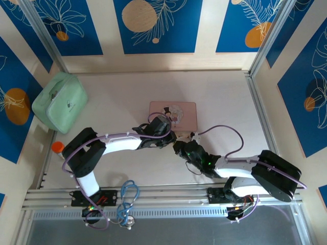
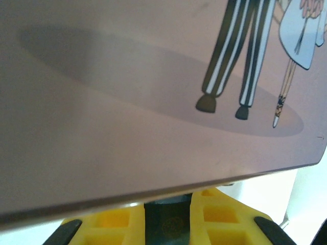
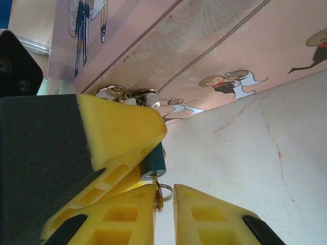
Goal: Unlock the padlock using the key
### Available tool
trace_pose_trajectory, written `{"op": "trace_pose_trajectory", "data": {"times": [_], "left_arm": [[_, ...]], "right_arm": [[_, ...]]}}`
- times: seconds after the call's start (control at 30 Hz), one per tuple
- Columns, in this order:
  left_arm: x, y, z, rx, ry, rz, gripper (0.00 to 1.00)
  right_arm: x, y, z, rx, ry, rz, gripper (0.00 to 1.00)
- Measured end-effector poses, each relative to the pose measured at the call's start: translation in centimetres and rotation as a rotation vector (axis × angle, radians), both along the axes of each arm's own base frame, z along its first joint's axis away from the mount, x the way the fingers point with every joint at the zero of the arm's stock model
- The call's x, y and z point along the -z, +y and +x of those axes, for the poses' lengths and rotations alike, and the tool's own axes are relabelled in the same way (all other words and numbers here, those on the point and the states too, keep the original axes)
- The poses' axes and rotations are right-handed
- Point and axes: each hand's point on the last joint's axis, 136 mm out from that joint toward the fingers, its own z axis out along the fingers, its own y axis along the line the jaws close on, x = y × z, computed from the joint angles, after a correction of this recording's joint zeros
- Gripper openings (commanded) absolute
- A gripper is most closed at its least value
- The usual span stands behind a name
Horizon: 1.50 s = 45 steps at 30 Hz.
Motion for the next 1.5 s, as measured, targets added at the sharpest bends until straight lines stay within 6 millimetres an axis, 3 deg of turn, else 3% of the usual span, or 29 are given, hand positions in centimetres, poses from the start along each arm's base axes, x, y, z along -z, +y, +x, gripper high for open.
{"op": "trace_pose_trajectory", "data": {"times": [0.1, 0.23, 0.83, 0.97, 1.1, 1.27, 1.5], "left_arm": [[0.1, 0.0, 0.1, -0.003, 0.0, 0.0, 0.05], [0.2, 0.2, 0.3, -0.009, -0.001, 0.003, 0.04], [0.5, -0.1, 1.3, -0.061, -0.026, -0.076, 0.0], [0.4, -0.1, 1.4, -0.075, -0.031, -0.1, 0.0], [-0.1, -0.6, 1.5, -0.084, -0.02, -0.14, 0.0], [-0.2, -0.7, 1.5, -0.089, -0.016, -0.146, 0.0], [-0.2, -0.7, 1.4, -0.087, -0.013, -0.147, 0.0]], "right_arm": [[0.2, 0.1, 0.3, 0.004, 0.003, 0.009, 0.17], [0.2, 0.3, 0.6, 0.003, 0.006, 0.027, 0.0], [0.9, 0.1, 1.5, 0.077, 0.118, 0.217, 0.0], [0.7, 0.1, 1.6, 0.08, 0.131, 0.224, 0.26], [0.6, 0.1, 1.3, 0.062, 0.14, 0.192, 0.27], [0.5, -0.3, 1.1, 0.041, 0.125, 0.154, 0.2], [0.1, -0.9, 1.6, 0.036, 0.111, 0.121, 0.21]]}}
